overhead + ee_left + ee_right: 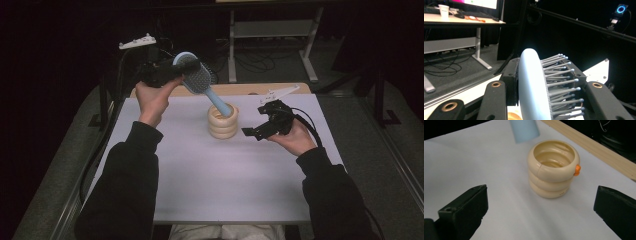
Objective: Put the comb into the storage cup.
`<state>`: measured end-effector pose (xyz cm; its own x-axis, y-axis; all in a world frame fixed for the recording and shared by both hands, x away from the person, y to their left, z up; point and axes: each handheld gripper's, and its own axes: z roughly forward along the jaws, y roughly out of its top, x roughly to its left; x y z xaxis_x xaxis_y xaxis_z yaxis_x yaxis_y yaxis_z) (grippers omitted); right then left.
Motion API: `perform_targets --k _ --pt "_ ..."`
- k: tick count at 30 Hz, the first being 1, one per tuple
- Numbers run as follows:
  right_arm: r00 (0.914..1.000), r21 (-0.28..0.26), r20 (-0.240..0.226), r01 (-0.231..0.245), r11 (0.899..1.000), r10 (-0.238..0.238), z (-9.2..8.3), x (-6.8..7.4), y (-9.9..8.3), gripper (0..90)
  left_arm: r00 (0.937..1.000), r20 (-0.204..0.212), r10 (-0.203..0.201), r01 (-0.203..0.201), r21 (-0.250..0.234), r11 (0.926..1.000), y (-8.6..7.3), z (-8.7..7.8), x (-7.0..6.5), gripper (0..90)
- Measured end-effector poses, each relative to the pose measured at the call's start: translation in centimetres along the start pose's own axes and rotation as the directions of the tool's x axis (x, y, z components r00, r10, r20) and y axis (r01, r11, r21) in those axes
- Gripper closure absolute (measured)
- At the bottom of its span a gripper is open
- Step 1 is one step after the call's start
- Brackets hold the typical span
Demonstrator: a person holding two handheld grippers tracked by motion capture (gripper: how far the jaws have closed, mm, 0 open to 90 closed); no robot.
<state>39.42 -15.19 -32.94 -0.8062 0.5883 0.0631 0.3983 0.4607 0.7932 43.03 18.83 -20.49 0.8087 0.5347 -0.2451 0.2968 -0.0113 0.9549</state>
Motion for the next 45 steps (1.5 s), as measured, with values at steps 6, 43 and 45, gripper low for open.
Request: perform_targets --k 6,43,45 --pt "0.9998 -0.019 0.007 -0.017 1.0 0.017 -0.7 -0.1 -1.5 0.0 0.9993 -0.03 0.022 -0.023 -0.018 0.9996 1.1 0.4 0.6 54.9" --pt "0.9939 -0.068 0.035 -0.102 0.992 0.105 -3.5 -0.4 -9.6 0.0 0.9943 -0.076 0.074 -0.071 0.039 0.9967 -0.6 3.9 3.5 54.5" --pt "0.9932 -0.08 0.036 -0.107 0.991 0.11 -3.8 -0.4 -9.9 0.0 0.9945 -0.074 0.073 -0.07 0.046 0.9965 -0.9 4.1 3.6 54.6"
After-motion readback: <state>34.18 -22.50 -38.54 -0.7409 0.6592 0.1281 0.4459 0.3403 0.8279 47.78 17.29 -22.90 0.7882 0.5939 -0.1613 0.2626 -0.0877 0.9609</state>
